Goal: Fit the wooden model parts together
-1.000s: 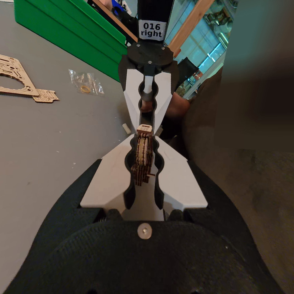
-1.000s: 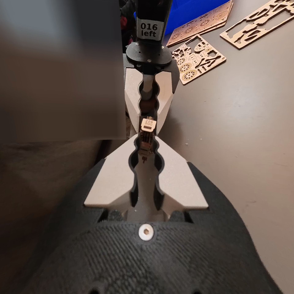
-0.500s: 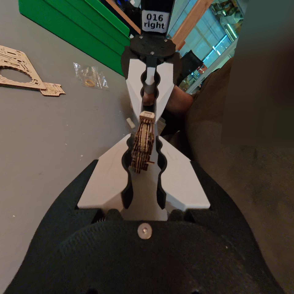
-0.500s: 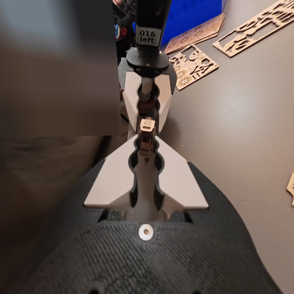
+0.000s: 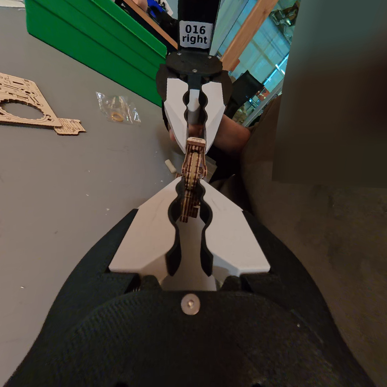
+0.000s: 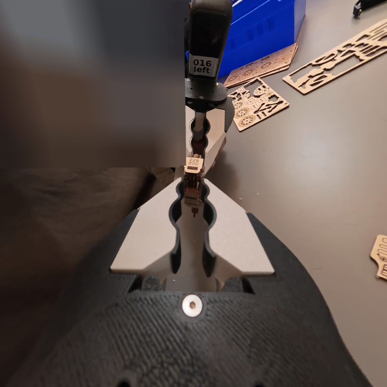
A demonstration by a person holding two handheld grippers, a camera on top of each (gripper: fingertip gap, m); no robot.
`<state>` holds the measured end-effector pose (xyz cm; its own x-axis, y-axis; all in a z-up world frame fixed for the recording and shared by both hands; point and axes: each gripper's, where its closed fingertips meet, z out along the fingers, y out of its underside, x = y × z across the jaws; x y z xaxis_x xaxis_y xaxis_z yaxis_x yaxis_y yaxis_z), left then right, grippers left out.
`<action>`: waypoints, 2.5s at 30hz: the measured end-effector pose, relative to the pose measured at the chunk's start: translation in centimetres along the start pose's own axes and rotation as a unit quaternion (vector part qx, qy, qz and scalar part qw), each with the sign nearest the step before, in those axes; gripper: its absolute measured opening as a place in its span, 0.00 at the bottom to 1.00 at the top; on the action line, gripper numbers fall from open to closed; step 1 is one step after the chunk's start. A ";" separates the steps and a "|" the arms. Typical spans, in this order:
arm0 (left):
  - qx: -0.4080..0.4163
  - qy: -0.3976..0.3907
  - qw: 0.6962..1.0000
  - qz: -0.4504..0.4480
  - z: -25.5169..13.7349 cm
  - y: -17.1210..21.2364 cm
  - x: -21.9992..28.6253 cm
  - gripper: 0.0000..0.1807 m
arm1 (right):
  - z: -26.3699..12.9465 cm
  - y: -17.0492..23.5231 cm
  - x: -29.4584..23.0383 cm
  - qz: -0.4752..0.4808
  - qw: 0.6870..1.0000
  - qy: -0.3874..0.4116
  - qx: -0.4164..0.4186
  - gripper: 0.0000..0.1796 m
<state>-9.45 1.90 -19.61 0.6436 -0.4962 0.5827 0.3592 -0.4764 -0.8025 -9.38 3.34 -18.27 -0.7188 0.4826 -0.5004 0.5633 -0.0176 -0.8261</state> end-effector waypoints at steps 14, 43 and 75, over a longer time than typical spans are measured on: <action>0.020 0.010 0.999 0.049 -0.2 -0.9 1.2 0.16 | -1.0 -1.7 -1.7 -0.128 0.991 0.010 0.046 0.07; 0.054 -0.030 0.986 0.152 -0.1 -1.9 1.9 0.06 | -0.5 -1.2 -2.3 -0.197 0.980 0.026 0.026 0.07; 0.042 -0.018 0.984 0.173 0.2 -1.4 2.7 0.17 | -0.1 -1.3 -3.3 -0.311 0.948 0.074 0.002 0.07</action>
<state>-8.04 1.41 -16.88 0.7602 -0.5909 0.2700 0.1693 -0.2210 -0.9605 -7.68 1.84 -15.56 -0.8463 0.5180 0.1247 0.0482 0.3075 -0.9503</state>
